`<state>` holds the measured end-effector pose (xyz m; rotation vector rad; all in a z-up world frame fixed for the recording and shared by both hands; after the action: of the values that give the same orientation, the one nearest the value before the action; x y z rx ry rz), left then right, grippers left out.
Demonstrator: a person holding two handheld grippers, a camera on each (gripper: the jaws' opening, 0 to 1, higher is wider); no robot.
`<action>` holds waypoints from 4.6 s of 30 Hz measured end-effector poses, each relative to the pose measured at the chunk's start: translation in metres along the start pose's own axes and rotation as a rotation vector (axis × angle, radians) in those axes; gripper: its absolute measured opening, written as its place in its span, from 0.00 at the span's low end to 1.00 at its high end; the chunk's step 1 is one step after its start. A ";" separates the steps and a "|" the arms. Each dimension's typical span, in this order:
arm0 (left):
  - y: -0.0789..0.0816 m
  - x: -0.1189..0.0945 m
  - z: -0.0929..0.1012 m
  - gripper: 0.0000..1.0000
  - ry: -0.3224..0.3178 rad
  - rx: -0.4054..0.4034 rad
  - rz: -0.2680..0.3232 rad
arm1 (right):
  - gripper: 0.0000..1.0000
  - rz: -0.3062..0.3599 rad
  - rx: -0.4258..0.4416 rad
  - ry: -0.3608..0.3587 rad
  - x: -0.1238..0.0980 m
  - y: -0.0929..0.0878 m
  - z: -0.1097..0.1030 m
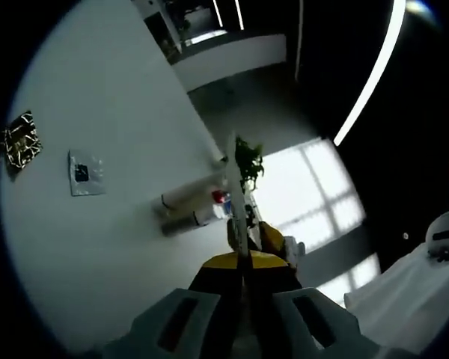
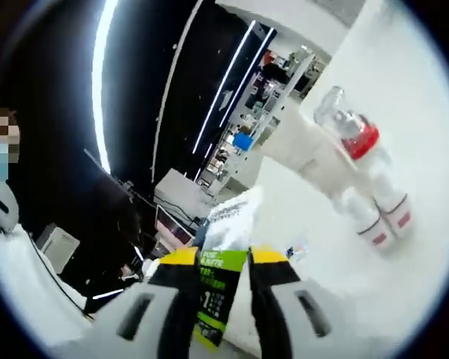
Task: Arrange the skincare products in the storage area until every visible bottle or jar stands upright without overlapping.
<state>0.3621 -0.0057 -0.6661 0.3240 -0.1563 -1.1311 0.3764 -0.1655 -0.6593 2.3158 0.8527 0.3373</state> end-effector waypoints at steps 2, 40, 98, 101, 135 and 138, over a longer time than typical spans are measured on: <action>-0.002 -0.001 -0.005 0.00 0.008 -0.008 -0.005 | 0.52 -0.013 -0.025 0.003 0.001 -0.002 0.000; -0.001 0.049 -0.091 0.00 0.310 -0.099 0.033 | 0.96 -0.385 -0.395 -0.025 -0.021 -0.048 0.015; -0.019 0.033 -0.089 0.56 0.621 0.848 -0.347 | 0.98 -0.295 -0.502 -0.241 -0.063 0.001 0.032; -0.017 0.041 -0.090 0.59 0.579 1.021 -0.409 | 0.98 -0.290 -0.504 -0.245 -0.065 0.002 0.031; -0.015 0.084 -0.114 0.56 0.575 1.096 -0.474 | 0.99 -0.273 -0.496 -0.293 -0.073 0.004 0.036; -0.014 0.085 -0.114 0.57 0.573 1.097 -0.472 | 0.98 -0.278 -0.491 -0.292 -0.073 0.004 0.037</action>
<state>0.4184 -0.0678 -0.7821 1.7099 -0.1837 -1.2789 0.3390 -0.2330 -0.6866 1.7150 0.8224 0.0703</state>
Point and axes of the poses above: the point that each gripper's makers call its tool centre point, and the gripper's own axes: x roughly forward along the fingers, z roughly to its right, y roughly out of its top, the point moved 6 cm from there along -x, roughly backward along the fingers, and after that the axes turned 4 degrees about z, right-handed, at the moved point
